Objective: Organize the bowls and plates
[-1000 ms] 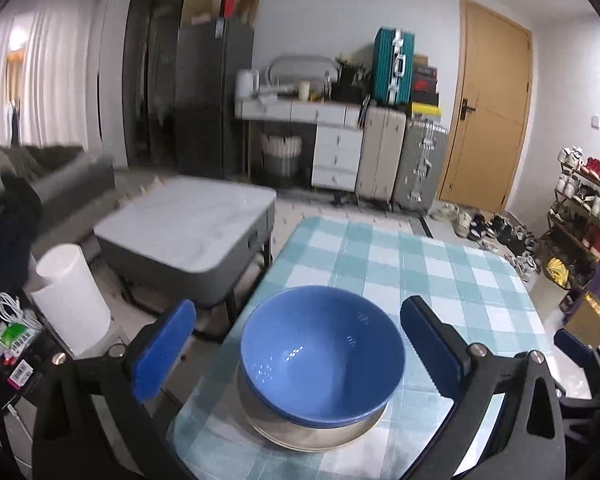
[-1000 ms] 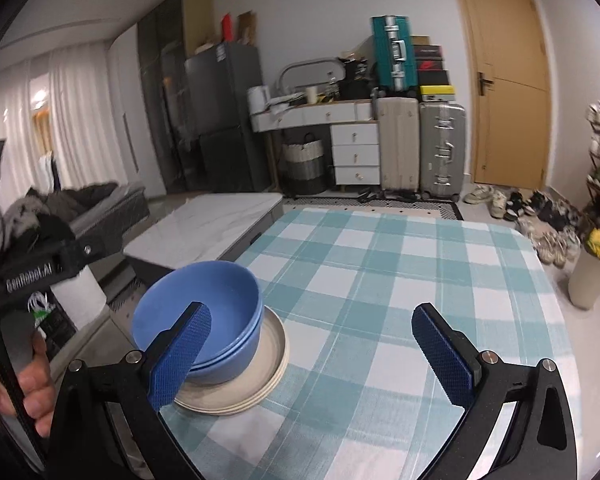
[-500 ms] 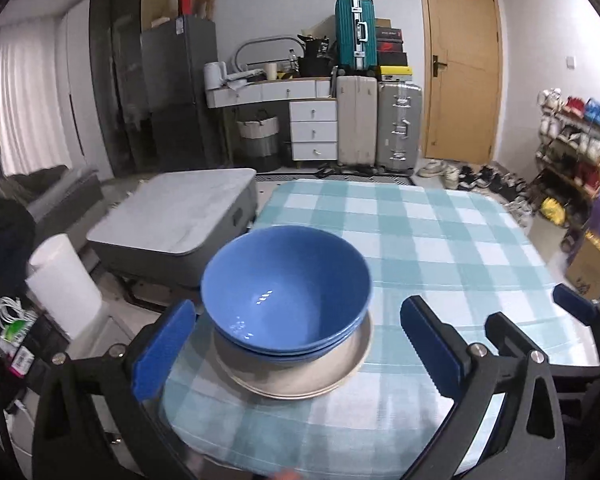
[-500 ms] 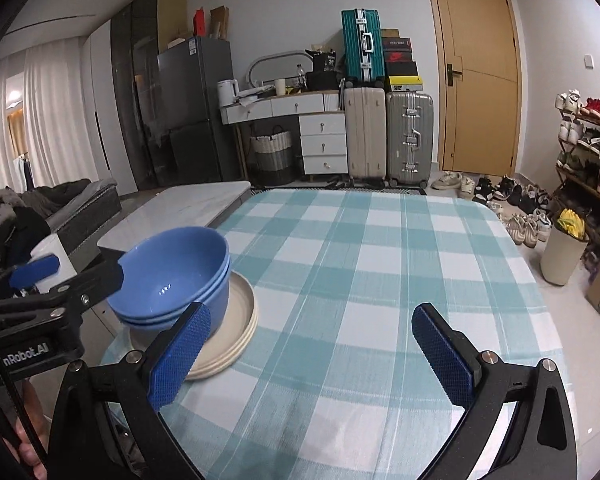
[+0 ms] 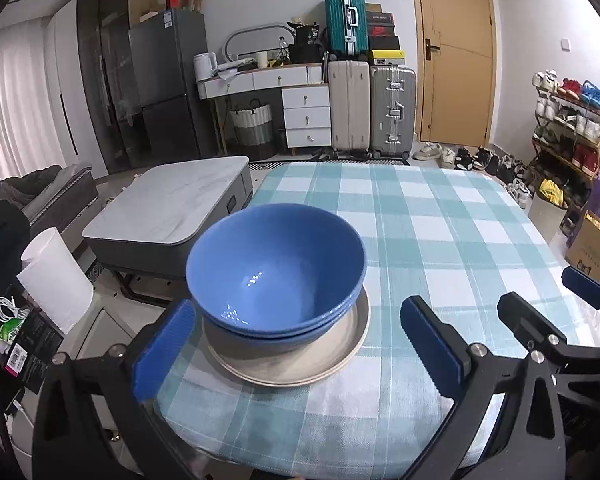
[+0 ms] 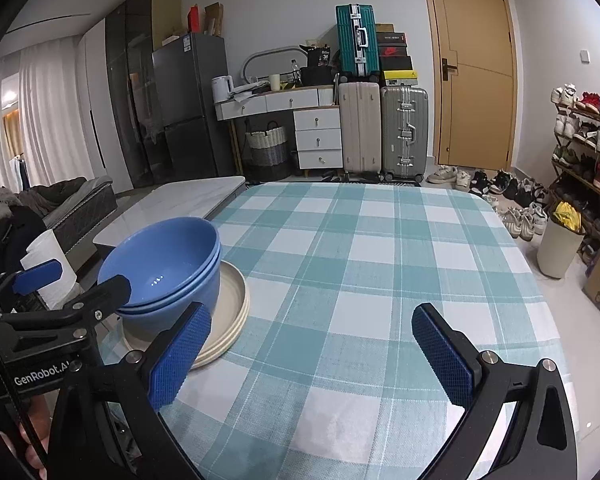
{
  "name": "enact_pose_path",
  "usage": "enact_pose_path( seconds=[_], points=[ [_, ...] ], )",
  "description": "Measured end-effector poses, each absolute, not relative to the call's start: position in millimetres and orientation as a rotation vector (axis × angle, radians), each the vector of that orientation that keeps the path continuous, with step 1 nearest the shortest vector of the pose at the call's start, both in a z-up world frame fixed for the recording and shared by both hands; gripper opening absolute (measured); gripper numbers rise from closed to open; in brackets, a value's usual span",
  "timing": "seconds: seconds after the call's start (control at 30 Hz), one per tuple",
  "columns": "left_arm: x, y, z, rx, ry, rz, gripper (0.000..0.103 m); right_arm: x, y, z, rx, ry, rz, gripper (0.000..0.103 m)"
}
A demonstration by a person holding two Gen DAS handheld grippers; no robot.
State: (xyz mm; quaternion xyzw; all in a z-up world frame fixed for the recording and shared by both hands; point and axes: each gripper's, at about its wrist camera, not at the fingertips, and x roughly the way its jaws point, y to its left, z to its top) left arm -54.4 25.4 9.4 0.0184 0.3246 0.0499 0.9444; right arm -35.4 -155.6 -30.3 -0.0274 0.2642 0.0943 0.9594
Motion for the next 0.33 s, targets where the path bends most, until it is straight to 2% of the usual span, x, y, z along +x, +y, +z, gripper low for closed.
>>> enact_pose_path(
  seconds=[0.33],
  points=[
    [-54.7, 21.3, 6.5, 0.03, 0.669, 0.083, 0.103, -35.3, -162.6, -37.9, -0.03, 0.552, 0.189, 0.102]
  ],
)
